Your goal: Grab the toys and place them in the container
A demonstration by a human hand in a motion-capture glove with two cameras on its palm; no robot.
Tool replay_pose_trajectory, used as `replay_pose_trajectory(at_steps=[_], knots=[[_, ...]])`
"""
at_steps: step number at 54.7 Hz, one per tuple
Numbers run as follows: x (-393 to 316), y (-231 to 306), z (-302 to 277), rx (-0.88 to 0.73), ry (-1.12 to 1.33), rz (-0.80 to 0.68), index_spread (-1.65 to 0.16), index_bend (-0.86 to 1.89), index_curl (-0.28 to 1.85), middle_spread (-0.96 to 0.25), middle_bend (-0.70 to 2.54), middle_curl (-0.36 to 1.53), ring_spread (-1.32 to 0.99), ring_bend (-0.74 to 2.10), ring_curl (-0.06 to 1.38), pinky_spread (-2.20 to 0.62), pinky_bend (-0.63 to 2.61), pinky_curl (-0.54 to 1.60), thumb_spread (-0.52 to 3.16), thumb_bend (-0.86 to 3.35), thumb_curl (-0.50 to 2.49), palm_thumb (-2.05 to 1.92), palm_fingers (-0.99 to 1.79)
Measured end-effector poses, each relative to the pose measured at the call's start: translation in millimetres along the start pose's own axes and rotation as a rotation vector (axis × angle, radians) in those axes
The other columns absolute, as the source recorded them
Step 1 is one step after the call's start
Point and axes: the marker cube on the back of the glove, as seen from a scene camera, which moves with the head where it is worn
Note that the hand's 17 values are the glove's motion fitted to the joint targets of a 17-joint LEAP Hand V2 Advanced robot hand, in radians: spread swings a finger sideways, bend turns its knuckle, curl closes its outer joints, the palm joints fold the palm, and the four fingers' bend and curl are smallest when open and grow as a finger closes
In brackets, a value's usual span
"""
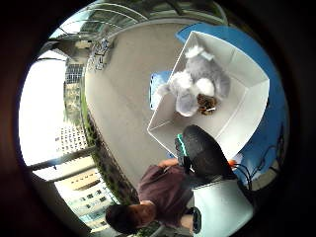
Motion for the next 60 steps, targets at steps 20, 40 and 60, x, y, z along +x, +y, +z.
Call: replay_pose_trajectory(at_steps=[20,40,60], knots=[[105.7,104.9,-16.6,0.028,0.039,0.150,-0.25,0.01,0.28,0.00,0.11,0.26,0.04,0.50,0.38,0.04,1.22,0.39,1.27,-0.02,0.50,0.21,-0.39],[181.2,200.7,228.6,-0.179,0.101,0.018,-0.21,0.05,0.17,0.00,0.13,0.24,0.05,0.44,0.36,0.05,1.10,0.35,1.27,-0.03,0.40,0.09,-0.28],[152.5,179.5,395.8,0.025,-0.010,-0.007,-0.14,0.40,0.25,-0.08,0.43,0.32,-0.25,0.83,0.43,-0.37,1.02,0.30,1.53,0.33,0.50,0.63,1.03]])
